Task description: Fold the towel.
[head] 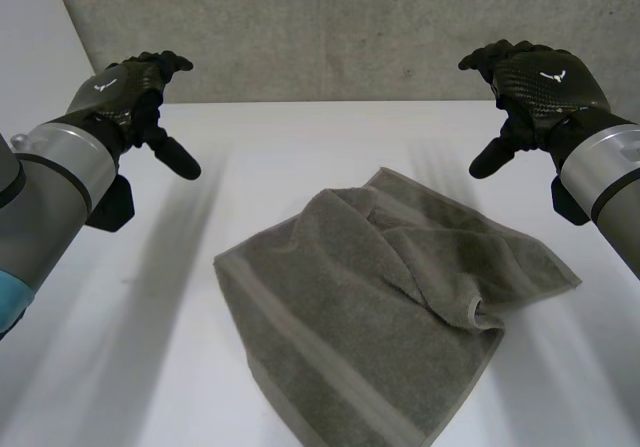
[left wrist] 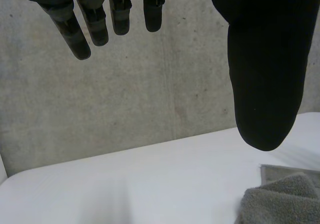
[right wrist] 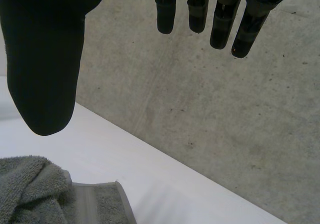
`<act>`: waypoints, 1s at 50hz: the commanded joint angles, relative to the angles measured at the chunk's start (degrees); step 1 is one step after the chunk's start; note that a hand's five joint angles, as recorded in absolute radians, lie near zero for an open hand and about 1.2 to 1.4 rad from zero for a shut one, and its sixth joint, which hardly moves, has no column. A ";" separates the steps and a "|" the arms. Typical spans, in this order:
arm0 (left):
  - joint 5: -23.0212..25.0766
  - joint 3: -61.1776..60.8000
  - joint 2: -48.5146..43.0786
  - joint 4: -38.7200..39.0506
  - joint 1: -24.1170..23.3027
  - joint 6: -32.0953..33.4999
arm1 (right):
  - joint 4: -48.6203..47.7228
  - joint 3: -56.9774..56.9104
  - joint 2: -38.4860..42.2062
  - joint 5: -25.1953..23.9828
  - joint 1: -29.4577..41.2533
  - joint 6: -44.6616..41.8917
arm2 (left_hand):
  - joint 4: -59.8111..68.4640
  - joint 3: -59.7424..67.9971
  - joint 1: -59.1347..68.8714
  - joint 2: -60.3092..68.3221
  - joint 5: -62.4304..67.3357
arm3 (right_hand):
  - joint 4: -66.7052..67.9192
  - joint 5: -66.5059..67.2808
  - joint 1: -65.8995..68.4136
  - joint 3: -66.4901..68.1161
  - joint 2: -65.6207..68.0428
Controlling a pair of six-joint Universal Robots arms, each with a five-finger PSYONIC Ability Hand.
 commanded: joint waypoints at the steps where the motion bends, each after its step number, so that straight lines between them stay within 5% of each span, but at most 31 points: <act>1: -0.42 -2.35 -1.35 -0.19 -0.34 -0.38 | -0.12 0.12 0.88 -0.10 -0.47 -0.81 | 0.27 0.20 0.25 0.29 -1.07 | -2.75 -3.01 -0.81 -1.68 -2.21; 50: -0.24 -2.44 -3.55 0.95 0.01 -0.12 | -0.64 -0.15 3.07 -0.19 -0.47 -1.08 | 4.30 4.23 4.29 4.32 2.96 | -2.75 -3.01 -0.81 -1.68 -2.21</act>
